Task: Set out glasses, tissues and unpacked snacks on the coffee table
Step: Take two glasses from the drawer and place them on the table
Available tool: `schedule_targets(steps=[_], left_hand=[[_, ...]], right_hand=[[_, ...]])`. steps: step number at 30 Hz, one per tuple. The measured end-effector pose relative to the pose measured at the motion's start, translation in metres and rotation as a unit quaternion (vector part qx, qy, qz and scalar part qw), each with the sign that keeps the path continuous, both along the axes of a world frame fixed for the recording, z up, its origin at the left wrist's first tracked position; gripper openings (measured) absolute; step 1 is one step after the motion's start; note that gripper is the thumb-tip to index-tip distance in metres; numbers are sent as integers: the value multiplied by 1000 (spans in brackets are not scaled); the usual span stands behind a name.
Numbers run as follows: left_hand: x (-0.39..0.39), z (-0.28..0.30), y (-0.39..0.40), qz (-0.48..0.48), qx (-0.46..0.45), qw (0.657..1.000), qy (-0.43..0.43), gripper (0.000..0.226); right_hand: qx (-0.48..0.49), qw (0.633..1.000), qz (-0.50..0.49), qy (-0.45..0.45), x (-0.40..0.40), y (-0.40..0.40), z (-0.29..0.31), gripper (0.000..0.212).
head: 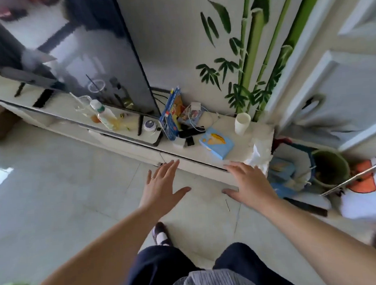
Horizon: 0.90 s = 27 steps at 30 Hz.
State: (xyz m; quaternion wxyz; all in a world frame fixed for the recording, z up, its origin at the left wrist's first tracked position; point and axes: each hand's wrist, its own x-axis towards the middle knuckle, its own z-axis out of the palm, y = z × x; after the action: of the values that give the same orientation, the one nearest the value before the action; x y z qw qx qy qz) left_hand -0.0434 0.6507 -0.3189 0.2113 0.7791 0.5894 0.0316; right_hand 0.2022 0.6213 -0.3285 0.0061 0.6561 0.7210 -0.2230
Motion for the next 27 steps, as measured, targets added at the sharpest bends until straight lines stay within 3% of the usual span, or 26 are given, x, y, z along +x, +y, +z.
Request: schedule_targets(steps=[12, 21, 27], left_hand=[[-62, -102, 161, -133, -79, 988, 23, 80], [-45, -275, 195, -187, -150, 969, 51, 76], [-25, -380, 210, -200, -129, 970, 46, 75]], right_hand=[[-67, 988, -137, -7, -76, 104, -88, 68], [-134, 975, -177, 8, -92, 125, -256, 69], [-142, 976, -163, -5, -85, 133, -369, 73]])
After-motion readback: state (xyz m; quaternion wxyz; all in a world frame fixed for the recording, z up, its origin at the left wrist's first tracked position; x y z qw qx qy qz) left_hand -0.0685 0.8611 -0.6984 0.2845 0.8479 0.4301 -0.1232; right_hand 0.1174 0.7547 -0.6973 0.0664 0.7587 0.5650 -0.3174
